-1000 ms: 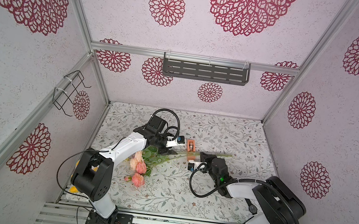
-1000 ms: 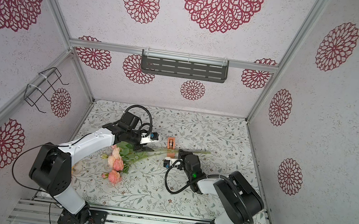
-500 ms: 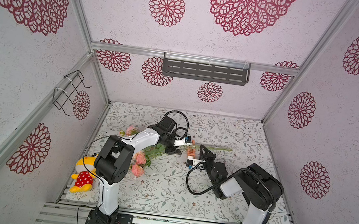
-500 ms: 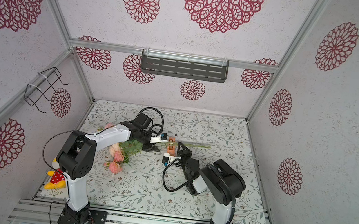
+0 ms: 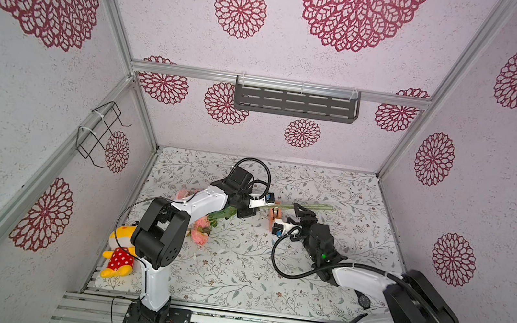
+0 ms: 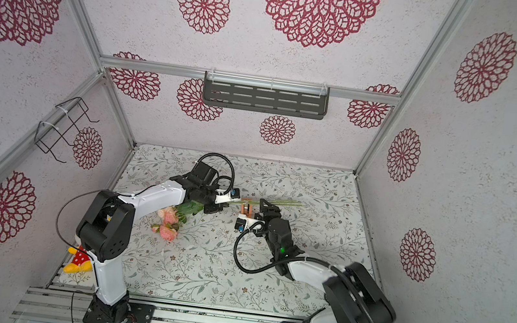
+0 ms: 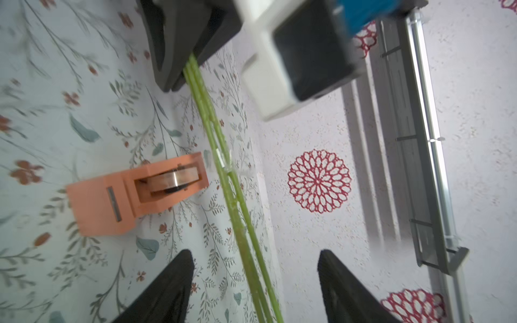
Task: Wrap bouquets with tape
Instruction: Wrap the tape around the bouquet.
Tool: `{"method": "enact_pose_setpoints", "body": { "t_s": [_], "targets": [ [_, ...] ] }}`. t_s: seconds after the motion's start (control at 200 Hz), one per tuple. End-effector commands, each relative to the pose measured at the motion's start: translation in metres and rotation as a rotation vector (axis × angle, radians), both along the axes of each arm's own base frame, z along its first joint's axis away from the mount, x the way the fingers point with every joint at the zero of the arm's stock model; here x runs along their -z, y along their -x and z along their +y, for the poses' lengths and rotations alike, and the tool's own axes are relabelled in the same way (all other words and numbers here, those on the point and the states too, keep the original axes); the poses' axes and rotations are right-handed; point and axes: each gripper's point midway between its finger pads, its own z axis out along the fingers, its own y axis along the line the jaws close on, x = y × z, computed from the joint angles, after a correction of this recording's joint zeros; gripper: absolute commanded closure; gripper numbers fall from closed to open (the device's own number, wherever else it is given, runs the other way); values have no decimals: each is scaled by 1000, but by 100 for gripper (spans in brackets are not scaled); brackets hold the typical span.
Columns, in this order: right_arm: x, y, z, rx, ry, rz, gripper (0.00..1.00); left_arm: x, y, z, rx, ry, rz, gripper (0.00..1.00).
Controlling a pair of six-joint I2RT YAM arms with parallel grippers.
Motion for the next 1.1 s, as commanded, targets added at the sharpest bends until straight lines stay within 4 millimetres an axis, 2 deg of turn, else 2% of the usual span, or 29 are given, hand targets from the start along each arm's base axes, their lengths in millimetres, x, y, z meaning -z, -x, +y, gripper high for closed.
{"method": "enact_pose_setpoints", "body": {
  "t_s": [0.0,0.055,0.115,0.21,0.39,0.555,0.625,0.821,0.936,1.046,1.096],
  "targets": [
    [19,62,-10,-102,-162,550,21,-44,-17,-3,-6,4,-254,100],
    [0,70,-13,-149,-215,626,21,-48,-18,-4,0,-29,-332,100],
    [-19,55,-18,-101,-304,674,19,-53,-18,-9,12,-55,-415,100],
    [-24,39,-20,-95,-303,806,19,-54,-14,-16,51,-103,-510,100],
    [-16,21,-11,-188,-222,963,27,-58,-17,-25,52,-138,-635,100],
    [5,7,-3,-231,-156,1111,37,-57,-20,-29,61,-193,-718,100],
    [11,7,0,-274,-133,1171,42,-56,-20,-28,62,-202,-731,100],
    [29,-12,6,-280,-105,1181,49,-60,-25,-26,38,-230,-799,100],
    [37,-28,5,-250,-94,1126,62,-61,-20,-30,43,-224,-821,100],
    [40,-38,5,-225,-103,1075,84,-64,-15,-32,24,-214,-866,100],
    [42,-43,4,-198,-100,1035,96,-64,-13,-30,7,-204,-855,91]
  ]
}}
